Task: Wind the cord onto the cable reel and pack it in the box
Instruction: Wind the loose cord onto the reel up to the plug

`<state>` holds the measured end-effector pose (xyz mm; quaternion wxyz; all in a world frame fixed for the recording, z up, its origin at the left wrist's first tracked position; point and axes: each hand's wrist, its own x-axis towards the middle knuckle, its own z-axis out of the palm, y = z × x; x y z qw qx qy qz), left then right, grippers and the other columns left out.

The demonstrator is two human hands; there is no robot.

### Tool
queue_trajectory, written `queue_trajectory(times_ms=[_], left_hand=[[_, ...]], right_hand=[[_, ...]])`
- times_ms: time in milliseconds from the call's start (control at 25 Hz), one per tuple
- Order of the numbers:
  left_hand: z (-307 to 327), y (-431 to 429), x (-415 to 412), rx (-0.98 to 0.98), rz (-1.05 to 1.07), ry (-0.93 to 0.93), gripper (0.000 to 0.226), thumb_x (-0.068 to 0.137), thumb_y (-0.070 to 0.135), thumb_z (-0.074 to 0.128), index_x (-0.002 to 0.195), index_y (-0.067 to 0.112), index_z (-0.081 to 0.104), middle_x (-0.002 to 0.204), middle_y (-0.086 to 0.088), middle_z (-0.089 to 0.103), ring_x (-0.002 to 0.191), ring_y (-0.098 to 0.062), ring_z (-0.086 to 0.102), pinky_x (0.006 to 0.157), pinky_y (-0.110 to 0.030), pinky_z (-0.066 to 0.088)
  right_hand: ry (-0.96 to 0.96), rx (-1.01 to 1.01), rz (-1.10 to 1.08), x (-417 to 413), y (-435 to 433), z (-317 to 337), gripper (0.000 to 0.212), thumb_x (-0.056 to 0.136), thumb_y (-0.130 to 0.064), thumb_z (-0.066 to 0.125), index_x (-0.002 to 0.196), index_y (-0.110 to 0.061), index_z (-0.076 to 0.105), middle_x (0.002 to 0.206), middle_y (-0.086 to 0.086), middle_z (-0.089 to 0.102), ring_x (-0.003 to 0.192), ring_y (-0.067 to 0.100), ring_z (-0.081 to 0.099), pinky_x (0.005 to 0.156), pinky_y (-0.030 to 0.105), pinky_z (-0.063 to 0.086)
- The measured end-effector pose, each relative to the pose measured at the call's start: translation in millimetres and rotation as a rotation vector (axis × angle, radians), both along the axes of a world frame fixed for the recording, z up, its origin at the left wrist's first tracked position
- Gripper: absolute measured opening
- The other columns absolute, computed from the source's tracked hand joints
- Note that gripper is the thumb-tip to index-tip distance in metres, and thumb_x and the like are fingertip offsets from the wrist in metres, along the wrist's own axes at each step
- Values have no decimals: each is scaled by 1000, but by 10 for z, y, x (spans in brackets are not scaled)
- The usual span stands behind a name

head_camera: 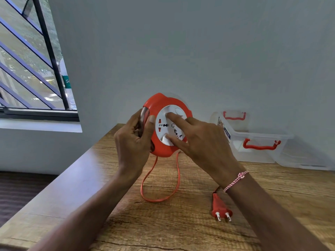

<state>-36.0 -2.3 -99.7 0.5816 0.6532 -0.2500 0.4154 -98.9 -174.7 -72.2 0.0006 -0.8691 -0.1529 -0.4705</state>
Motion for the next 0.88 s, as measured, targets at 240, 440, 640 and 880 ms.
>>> queue_trajectory(times_ms=[240, 440, 640, 880], left_hand=[[-8, -20, -51, 27, 5, -29, 46, 102, 60, 53, 128, 25, 69, 90, 19, 72, 78, -8, 75, 65, -28, 64], [17, -64, -119, 79, 34, -87, 40, 103, 55, 55, 135, 34, 60, 96, 34, 64, 83, 14, 70, 68, -7, 56], [-30, -78, -83, 147, 87, -142, 54, 103, 56, 54, 134, 14, 70, 84, 15, 66, 80, 9, 66, 66, -15, 56], [20, -22, -51, 55, 81, -63, 43, 101, 60, 54, 135, 35, 60, 96, 37, 62, 78, 16, 68, 68, -11, 58]], right_hand=[[-52, 103, -2, -1, 47, -21, 63, 90, -61, 68, 138, -20, 60, 83, 7, 80, 59, 24, 73, 53, 32, 61], [250, 855, 98, -38, 228, 34, 53, 86, -62, 71, 116, -21, 58, 85, 0, 77, 55, 11, 73, 44, 15, 52], [582, 1603, 404, -92, 271, 90, 43, 91, -43, 77, 111, -9, 60, 73, 15, 78, 50, 17, 70, 39, 22, 43], [214, 597, 32, -31, 67, 44, 48, 90, -62, 67, 115, -20, 65, 93, -5, 77, 64, 11, 71, 59, 21, 56]])
